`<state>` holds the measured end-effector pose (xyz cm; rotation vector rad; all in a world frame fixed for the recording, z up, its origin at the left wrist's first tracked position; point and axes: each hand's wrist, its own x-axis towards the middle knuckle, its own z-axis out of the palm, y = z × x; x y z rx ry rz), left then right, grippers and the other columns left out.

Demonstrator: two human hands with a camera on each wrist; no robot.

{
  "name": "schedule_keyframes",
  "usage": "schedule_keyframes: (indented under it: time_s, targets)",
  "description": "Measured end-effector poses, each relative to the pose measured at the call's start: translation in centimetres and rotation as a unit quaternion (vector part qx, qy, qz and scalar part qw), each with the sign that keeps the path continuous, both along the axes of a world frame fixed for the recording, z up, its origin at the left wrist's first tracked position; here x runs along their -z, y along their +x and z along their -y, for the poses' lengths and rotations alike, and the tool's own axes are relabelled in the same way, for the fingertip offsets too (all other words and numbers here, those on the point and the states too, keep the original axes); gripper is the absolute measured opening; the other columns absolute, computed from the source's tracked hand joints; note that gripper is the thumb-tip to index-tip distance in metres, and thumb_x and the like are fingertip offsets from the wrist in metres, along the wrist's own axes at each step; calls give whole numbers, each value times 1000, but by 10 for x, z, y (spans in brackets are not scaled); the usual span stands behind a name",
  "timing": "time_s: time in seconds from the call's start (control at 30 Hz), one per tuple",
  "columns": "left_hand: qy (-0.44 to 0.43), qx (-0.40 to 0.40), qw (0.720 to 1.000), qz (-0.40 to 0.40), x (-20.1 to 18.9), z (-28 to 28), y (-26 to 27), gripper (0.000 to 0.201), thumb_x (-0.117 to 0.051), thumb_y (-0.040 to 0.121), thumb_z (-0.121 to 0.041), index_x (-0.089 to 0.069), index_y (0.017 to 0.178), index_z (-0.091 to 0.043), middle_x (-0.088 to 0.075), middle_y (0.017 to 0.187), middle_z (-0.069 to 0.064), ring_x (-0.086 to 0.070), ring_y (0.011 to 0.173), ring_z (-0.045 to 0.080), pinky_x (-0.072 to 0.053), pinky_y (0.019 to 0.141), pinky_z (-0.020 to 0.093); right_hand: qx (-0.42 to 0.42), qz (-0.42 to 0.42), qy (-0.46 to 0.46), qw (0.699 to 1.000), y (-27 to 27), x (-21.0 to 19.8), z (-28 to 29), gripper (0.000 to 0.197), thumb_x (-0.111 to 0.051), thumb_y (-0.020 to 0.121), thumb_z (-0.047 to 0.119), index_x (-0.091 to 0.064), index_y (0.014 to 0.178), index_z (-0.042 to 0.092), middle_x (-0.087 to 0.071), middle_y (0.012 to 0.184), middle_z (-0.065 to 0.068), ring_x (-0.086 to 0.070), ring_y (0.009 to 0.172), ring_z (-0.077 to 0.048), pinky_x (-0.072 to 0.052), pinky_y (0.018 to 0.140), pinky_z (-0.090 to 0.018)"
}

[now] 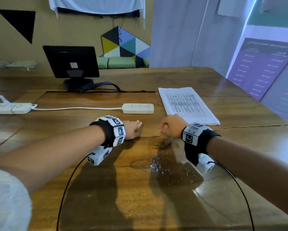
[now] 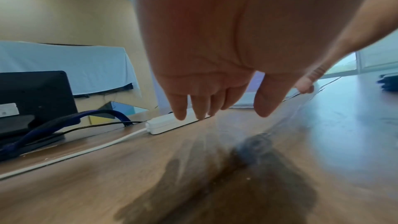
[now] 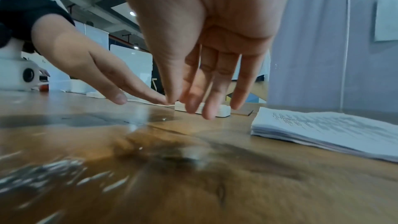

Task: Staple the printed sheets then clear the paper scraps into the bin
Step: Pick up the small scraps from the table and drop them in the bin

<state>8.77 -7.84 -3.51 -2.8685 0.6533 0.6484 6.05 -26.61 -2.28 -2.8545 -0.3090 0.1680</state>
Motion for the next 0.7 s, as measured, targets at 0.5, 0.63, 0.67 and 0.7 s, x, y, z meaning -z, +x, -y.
schedule_keyframes:
  time_s: [0.5,0.63,0.67,0.7]
  targets:
    - [23,85,994,-62,21,4,-43,72,-21,98,-49,11,150,-10,17,159,4,8,148,19,-8,120,44,-168,-165,-132,963,-41,34,-18,64,-26,100,39,2,150,11,8,159,-6,2,147,-22,-7,121,-40]
    - [11,113,990,-80,24,0,-82,75,-23,97,-52,12,150,-11,18,158,3,11,148,16,-5,121,41,-212,-179,-149,949,-73,34,-5,63,-24,100,42,3,151,15,12,158,-3,8,147,-18,-3,121,-40]
    - [5,115,989,-97,22,-1,-89,74,-23,98,-51,12,150,-12,18,158,2,11,148,15,-4,121,40,-216,-187,-155,946,-78,32,-2,62,-23,100,42,0,151,16,11,159,-2,7,147,-17,-3,121,-41]
    - [-8,108,986,-123,17,-2,-94,72,-23,98,-50,11,150,-13,17,159,1,9,148,14,-4,121,37,-218,-193,-156,944,-83,27,2,60,-23,100,42,-4,151,17,7,159,-1,3,147,-16,-4,121,-44]
